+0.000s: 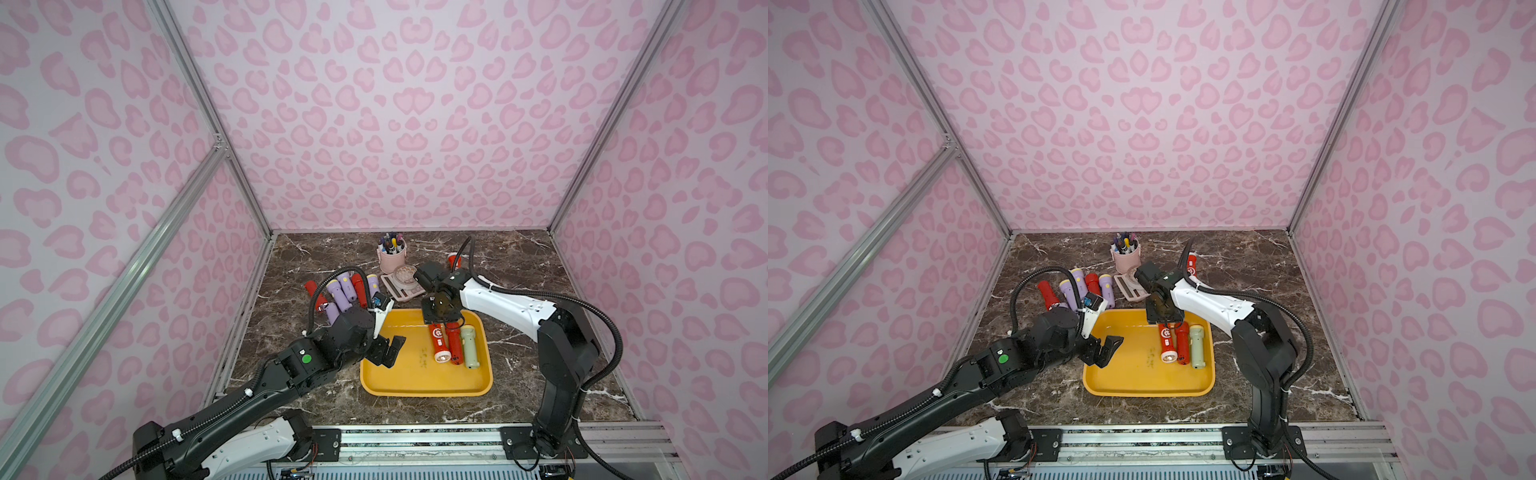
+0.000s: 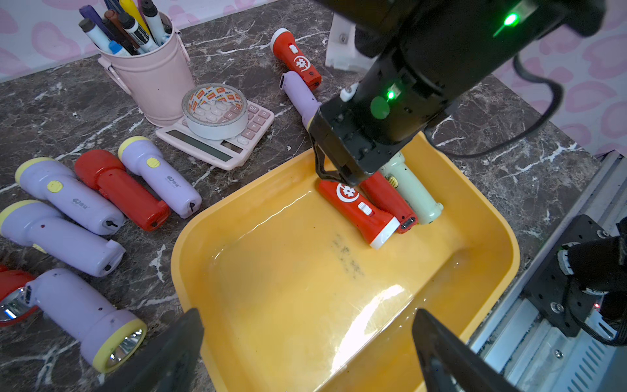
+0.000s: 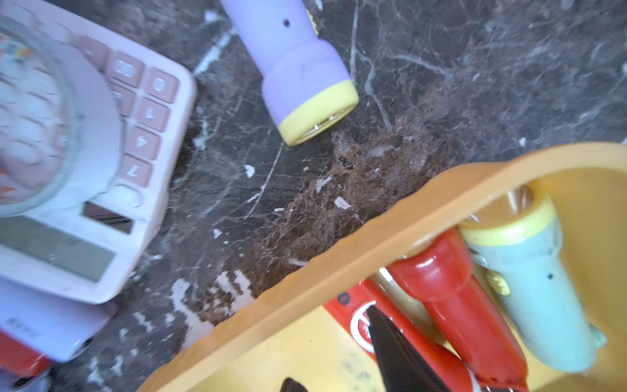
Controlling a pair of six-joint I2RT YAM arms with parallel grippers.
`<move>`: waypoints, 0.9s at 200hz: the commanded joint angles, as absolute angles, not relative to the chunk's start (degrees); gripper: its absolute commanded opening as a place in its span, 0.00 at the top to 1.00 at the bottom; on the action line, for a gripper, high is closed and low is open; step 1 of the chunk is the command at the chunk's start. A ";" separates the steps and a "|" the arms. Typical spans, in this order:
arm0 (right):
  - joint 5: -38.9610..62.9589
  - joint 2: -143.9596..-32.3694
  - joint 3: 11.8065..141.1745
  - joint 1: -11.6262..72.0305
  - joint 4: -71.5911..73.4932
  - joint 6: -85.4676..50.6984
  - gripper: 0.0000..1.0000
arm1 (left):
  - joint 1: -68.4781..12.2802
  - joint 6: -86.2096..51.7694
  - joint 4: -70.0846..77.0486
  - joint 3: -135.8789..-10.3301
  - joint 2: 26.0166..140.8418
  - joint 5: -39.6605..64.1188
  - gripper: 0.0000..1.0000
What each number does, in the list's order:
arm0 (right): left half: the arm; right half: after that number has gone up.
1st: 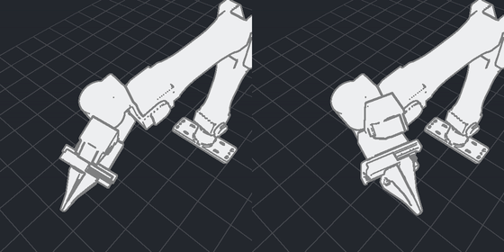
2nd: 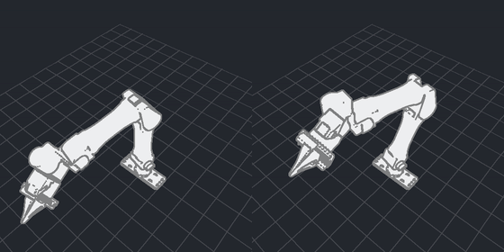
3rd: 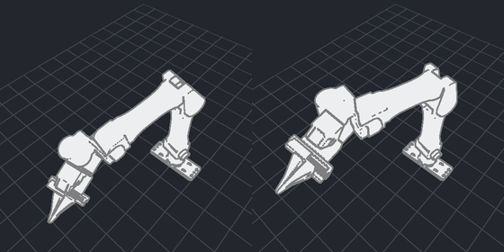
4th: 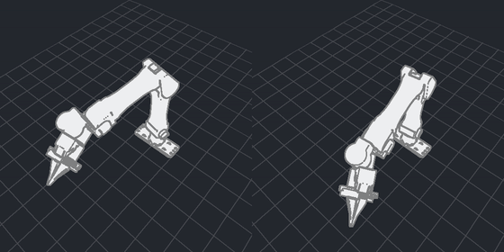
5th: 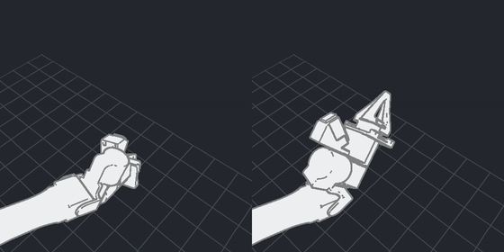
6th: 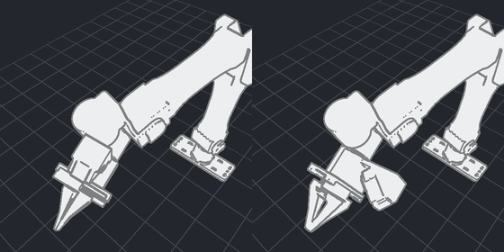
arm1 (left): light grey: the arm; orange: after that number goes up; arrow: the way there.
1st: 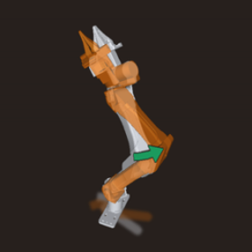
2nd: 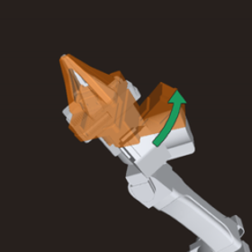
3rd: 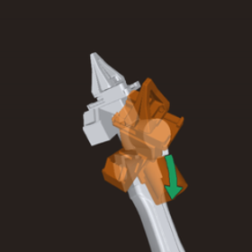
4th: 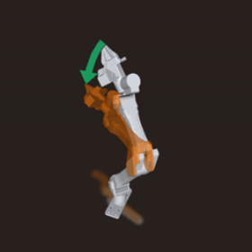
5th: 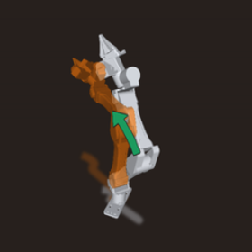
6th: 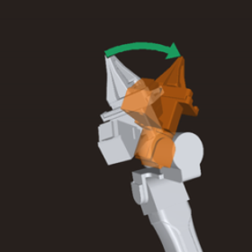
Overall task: Put the flashlights into the storage boxes
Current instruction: Place the flashlight at the storage box, then pick up the flashlight from the center of the board.
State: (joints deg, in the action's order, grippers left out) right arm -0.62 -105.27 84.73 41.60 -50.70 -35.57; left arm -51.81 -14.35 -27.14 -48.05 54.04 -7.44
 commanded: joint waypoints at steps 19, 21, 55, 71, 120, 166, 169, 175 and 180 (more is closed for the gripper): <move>-4.45 -102.09 91.77 41.47 -57.39 -35.91 0.47 | -51.77 -11.66 -25.67 -51.06 56.72 -7.33 0.02; -4.50 -102.05 92.18 41.41 -57.65 -35.89 0.47 | -51.75 -11.53 -25.66 -51.24 56.92 -7.26 0.02; -5.81 -102.13 96.52 39.43 -59.74 -35.95 0.49 | -51.68 -8.71 -23.60 -53.92 60.78 -4.66 0.02; -6.11 -102.71 97.50 38.19 -60.02 -35.93 0.50 | -51.68 -7.71 -22.66 -55.46 62.72 -3.23 0.02; -4.96 -107.19 100.97 33.22 -59.20 -34.16 0.51 | -51.68 -3.86 -22.06 -58.75 67.74 0.21 0.02; -0.77 -115.88 108.36 27.73 -59.30 -30.49 0.50 | -51.07 -0.49 -22.85 -68.38 79.08 2.73 0.02; -0.67 -116.37 108.89 27.43 -59.32 -30.23 0.50 | -50.94 -0.18 -22.90 -69.18 79.87 3.03 0.02; -0.34 -117.70 109.81 26.92 -59.41 -29.60 0.50 | -50.70 0.37 -23.12 -70.75 81.71 3.76 0.03; 0.02 -118.78 110.64 26.46 -59.49 -29.24 0.50 | -50.54 0.89 -23.41 -72.04 83.20 4.14 0.03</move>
State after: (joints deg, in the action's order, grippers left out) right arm -1.93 -114.93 107.74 27.92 -58.78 -32.32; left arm -51.05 -2.39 -23.92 -67.31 78.32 1.19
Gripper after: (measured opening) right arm 0.496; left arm 0.976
